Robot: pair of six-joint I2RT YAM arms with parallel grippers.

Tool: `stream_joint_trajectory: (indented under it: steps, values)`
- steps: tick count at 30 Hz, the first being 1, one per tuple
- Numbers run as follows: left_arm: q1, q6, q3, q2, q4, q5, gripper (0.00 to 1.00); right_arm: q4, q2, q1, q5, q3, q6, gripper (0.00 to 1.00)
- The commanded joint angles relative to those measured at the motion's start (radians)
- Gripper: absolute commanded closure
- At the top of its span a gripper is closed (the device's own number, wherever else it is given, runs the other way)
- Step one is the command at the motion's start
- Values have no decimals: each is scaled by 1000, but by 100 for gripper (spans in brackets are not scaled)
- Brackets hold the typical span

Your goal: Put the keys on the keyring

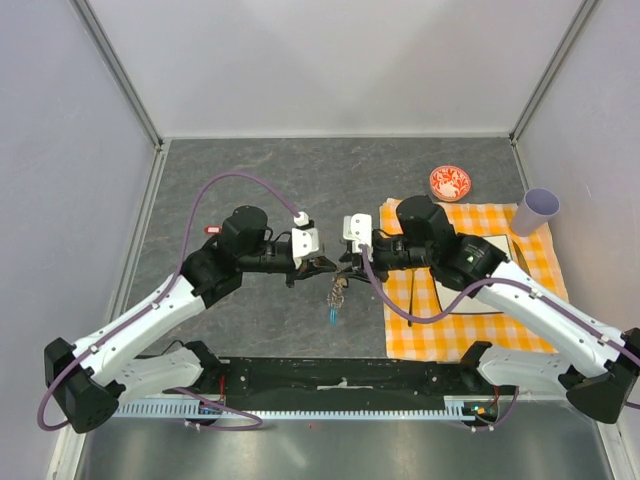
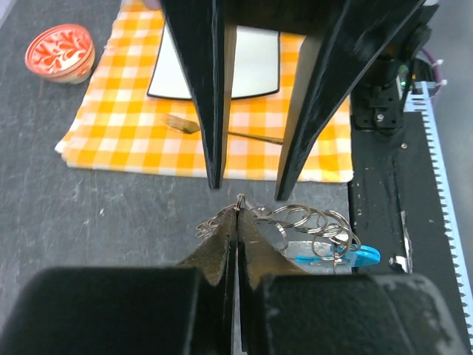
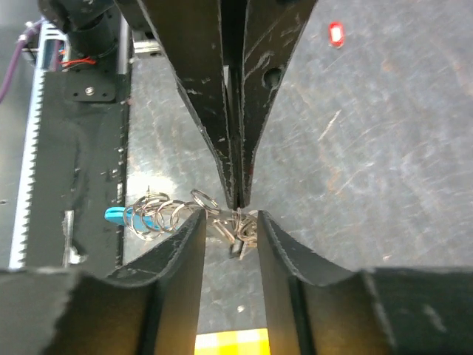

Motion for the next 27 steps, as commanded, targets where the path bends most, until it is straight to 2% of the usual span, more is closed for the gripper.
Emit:
stream_joint_trajectory:
  steps: [1, 3, 7, 11, 13, 18, 20, 27]
  values:
    - [0, 5, -33, -59, 92, -98, 98, 137, -65, 5, 63, -34, 83, 53]
    - [2, -10, -79, -88, 146, -124, 98, 182, -97, 5, 124, -69, 123, 46]
    - [3, -56, -168, -128, 305, -149, 98, 232, -146, -30, 146, -127, 203, 45]
    - [2, -121, -286, -157, 556, -163, 98, 291, -160, -128, 5, -198, 324, 49]
    - [2, -169, -321, -163, 636, -179, 98, 414, -168, -185, -97, -273, 394, 52]
    - [2, -242, -413, -157, 905, -221, 98, 609, -155, -202, -147, -359, 539, 53]
    - [3, -248, -421, -145, 937, -235, 98, 690, -155, -202, -147, -374, 577, 53]
    - [2, -253, -419, -128, 979, -229, 98, 769, -132, -202, -116, -413, 625, 53]
